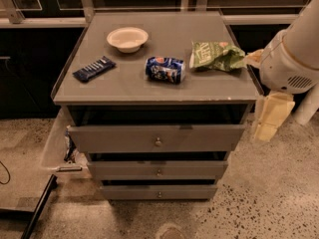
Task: Open top drawer
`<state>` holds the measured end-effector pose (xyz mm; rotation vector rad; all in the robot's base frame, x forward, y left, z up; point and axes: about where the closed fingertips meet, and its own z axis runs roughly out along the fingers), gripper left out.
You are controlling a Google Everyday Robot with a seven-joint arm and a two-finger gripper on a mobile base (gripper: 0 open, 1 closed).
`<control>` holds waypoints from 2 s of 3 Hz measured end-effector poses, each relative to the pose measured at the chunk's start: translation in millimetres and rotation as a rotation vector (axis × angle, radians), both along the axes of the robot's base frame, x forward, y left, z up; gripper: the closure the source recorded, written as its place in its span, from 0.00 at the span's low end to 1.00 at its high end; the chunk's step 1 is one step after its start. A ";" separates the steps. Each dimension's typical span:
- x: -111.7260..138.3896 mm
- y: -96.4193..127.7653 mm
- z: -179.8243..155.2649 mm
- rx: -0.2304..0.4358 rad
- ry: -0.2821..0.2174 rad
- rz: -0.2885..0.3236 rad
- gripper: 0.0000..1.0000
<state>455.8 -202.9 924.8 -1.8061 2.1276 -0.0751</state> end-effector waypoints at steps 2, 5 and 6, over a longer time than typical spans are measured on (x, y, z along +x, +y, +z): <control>16.5 14.0 -60.5 -0.009 -0.046 0.125 0.00; 26.2 37.8 -118.8 0.110 -0.035 0.164 0.00; 34.3 51.6 -159.0 0.167 -0.062 0.211 0.00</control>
Offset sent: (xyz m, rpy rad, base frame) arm 0.0298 0.0149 -0.1029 -0.0271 -0.0462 0.1743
